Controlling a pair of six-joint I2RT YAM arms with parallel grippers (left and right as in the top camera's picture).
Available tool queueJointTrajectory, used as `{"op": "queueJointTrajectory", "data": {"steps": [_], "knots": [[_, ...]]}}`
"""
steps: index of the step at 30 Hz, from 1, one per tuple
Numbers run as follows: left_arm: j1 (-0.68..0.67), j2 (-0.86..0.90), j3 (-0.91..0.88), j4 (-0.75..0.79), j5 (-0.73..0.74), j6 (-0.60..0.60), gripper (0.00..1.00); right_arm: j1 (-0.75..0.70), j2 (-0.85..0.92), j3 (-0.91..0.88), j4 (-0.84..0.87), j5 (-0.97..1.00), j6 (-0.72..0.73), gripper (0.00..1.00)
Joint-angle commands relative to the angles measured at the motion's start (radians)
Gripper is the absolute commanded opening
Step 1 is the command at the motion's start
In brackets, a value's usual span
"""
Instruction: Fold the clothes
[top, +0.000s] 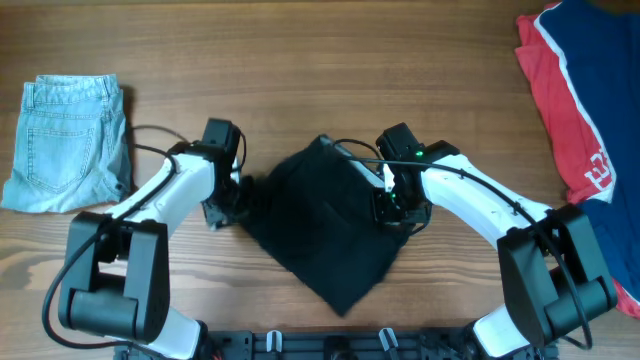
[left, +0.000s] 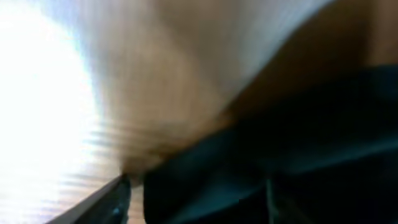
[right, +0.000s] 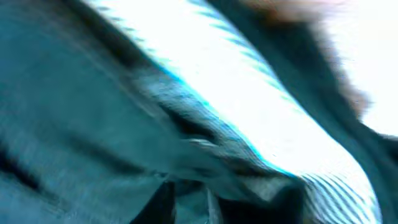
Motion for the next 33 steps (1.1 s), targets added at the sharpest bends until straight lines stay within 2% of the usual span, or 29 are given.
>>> {"op": "queueJointTrajectory", "data": {"steps": [1,5,10,12,13,14,15,17,18,22,29,33], "knots": [[-0.039,0.031,-0.049,-0.097,0.072,0.002,0.63,-0.035,0.017,-0.004,0.053,0.256,0.064,0.22],[-0.095,0.002,-0.050,-0.102,0.073,0.001,0.60,-0.056,0.017,-0.004,0.111,0.260,0.016,0.21],[-0.096,-0.166,-0.044,-0.027,0.066,0.001,0.64,-0.056,0.017,-0.004,0.115,0.260,0.012,0.21],[-0.091,-0.265,-0.042,0.015,0.057,0.002,0.72,-0.056,0.017,-0.004,0.119,0.260,0.011,0.20],[-0.091,-0.296,-0.042,0.039,0.057,0.002,0.94,-0.056,0.017,-0.004,0.120,0.260,0.012,0.20],[-0.091,-0.325,-0.042,0.072,0.058,0.002,1.00,-0.056,0.017,-0.004,0.120,0.255,0.012,0.21],[-0.095,-0.359,-0.042,0.127,0.068,0.016,1.00,-0.056,0.017,-0.004,0.120,0.240,0.013,0.21],[-0.107,-0.376,-0.042,0.216,0.139,0.132,1.00,-0.056,0.017,-0.004,0.121,0.221,0.012,0.21],[-0.114,-0.372,-0.042,0.246,0.183,0.190,1.00,-0.056,0.017,-0.004,0.121,0.218,0.013,0.21],[-0.120,-0.293,-0.042,0.301,0.211,0.287,1.00,-0.056,0.017,-0.004,0.117,0.215,0.012,0.21],[-0.121,-0.045,-0.042,0.499,0.253,0.290,1.00,-0.056,0.017,-0.004,0.113,0.215,0.013,0.20],[-0.125,0.070,-0.042,0.555,0.297,0.289,1.00,-0.056,0.017,-0.004,0.113,0.214,0.013,0.21]]}}
